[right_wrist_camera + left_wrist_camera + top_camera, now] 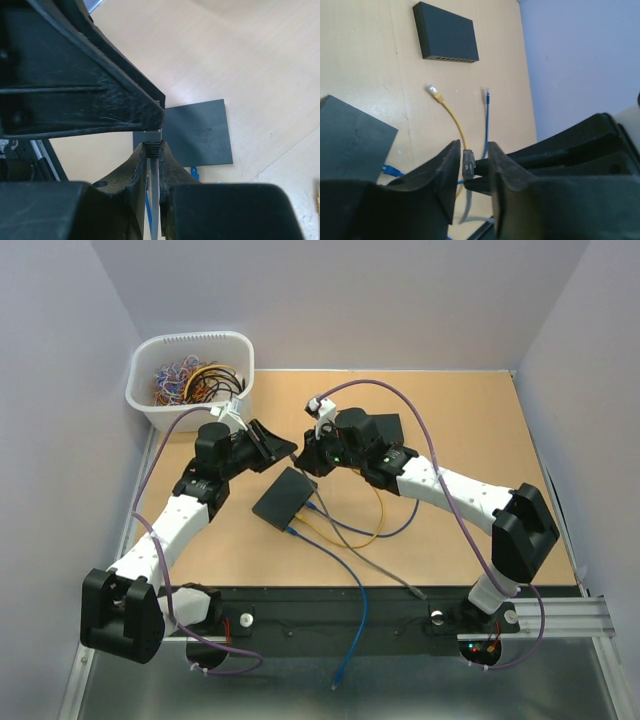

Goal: Insert the plug into the switch port

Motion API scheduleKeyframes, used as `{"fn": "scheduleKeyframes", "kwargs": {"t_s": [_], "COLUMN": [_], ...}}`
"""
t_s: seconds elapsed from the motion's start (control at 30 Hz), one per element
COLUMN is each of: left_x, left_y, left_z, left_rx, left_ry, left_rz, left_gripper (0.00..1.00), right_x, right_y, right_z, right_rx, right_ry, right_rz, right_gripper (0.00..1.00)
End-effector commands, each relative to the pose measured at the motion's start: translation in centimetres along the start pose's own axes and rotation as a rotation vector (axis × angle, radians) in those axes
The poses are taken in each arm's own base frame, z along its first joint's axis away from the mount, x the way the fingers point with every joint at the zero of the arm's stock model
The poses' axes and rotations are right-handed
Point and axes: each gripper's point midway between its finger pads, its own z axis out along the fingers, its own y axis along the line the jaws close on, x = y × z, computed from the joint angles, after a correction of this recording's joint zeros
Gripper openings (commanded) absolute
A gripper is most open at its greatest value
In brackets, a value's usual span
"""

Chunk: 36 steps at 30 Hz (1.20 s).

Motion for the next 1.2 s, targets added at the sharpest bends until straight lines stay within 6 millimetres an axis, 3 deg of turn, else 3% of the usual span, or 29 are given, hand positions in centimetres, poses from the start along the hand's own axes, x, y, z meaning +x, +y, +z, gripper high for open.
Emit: {"fn": "scheduleKeyframes", "kwargs": {"t_s": [0.0, 0.03, 0.1, 0.27, 0.3, 0.43, 0.47, 0.6, 0.7, 0.73, 0.77, 0.8, 0.87, 0.93, 1.0, 1.03, 1.1, 1.13, 1.17], "left_x": [-0.4, -0.5, -0.6, -1.0, -0.8, -0.9, -1.3, -0.9, -1.1, -0.6, -1.1, -0.7, -1.4, -1.1, -1.8, -1.2, -1.6, -1.1, -1.5], "left_y": [-1.8, -1.6, -1.5, -1.1, -0.7, -0.1, -0.2, 1.6, 1.4, 2.4, 1.7, 2.7, 2.5, 3.9, 3.6, 4.6, 4.1, 4.7, 4.2], "left_z": [0.0, 0.1, 0.4, 1.3, 1.7, 3.1, 3.5, 6.4, 8.4, 9.6, 10.4, 11.5, 12.8, 14.3, 15.5, 16.5, 17.6, 18.3, 18.8], "left_rx": [0.087, 0.080, 0.078, 0.065, 0.062, 0.066, 0.075, 0.044, 0.054, 0.034, 0.049, 0.028, 0.026, -0.004, 0.006, -0.008, 0.008, 0.000, 0.013], "left_ry": [-0.009, -0.010, -0.010, -0.014, -0.004, 0.004, -0.004, 0.035, 0.046, 0.068, 0.066, 0.077, 0.062, 0.068, 0.056, 0.075, 0.073, 0.088, 0.083], "left_rz": [0.046, 0.046, 0.055, 0.080, 0.092, 0.103, 0.111, 0.101, 0.123, 0.117, 0.130, 0.131, 0.139, 0.128, 0.131, 0.122, 0.129, 0.129, 0.136], "left_gripper": [0.49, 0.56, 0.64, 0.69, 0.69, 0.69, 0.69, 0.67, 0.66, 0.64, 0.63, 0.62, 0.62, 0.61, 0.60, 0.59, 0.58, 0.58, 0.57], "right_x": [-0.2, 0.7, 0.7, 2.0, 2.4, 3.4, 3.7, 4.4, 5.7, 5.5, 6.3, 6.5, 6.0, 7.3, 6.9, 8.0, 8.5, 8.0, 9.1], "right_y": [-0.4, -0.9, -2.0, -6.8, -9.0, -14.9, -17.5, -23.0, -26.8, -27.7, -29.4, -30.2, -31.6, -33.5, -35.2, -36.1, -37.2, -38.0, -38.6], "right_z": [-0.2, -0.3, -0.9, -3.2, -4.2, -7.3, -8.6, -11.2, -12.1, -12.3, -12.9, -13.2, -13.5, -13.5, -13.7, -13.3, -13.0, -13.0, -12.4], "right_rx": [0.030, 0.052, 0.118, 0.258, 0.314, 0.454, 0.539, 0.729, 0.824, 0.847, 0.901, 0.925, 0.963, 1.022, 1.063, 1.073, 1.076, 1.083, 1.085], "right_ry": [-0.031, -0.017, -0.033, -0.034, -0.037, -0.047, -0.056, -0.066, -0.046, -0.049, -0.037, -0.034, -0.043, -0.002, -0.005, 0.024, 0.035, 0.025, 0.053], "right_rz": [-0.007, -0.002, -0.011, 0.034, 0.067, 0.136, 0.160, 0.212, 0.267, 0.271, 0.286, 0.294, 0.295, 0.289, 0.291, 0.308, 0.323, 0.332, 0.339], "right_gripper": [0.00, 0.00, 0.01, 0.01, 0.00, 0.00, 0.00, 0.00, 0.00, 0.00, 0.00, 0.00, 0.00, 0.00, 0.00, 0.00, 0.00, 0.00, 0.01]}}
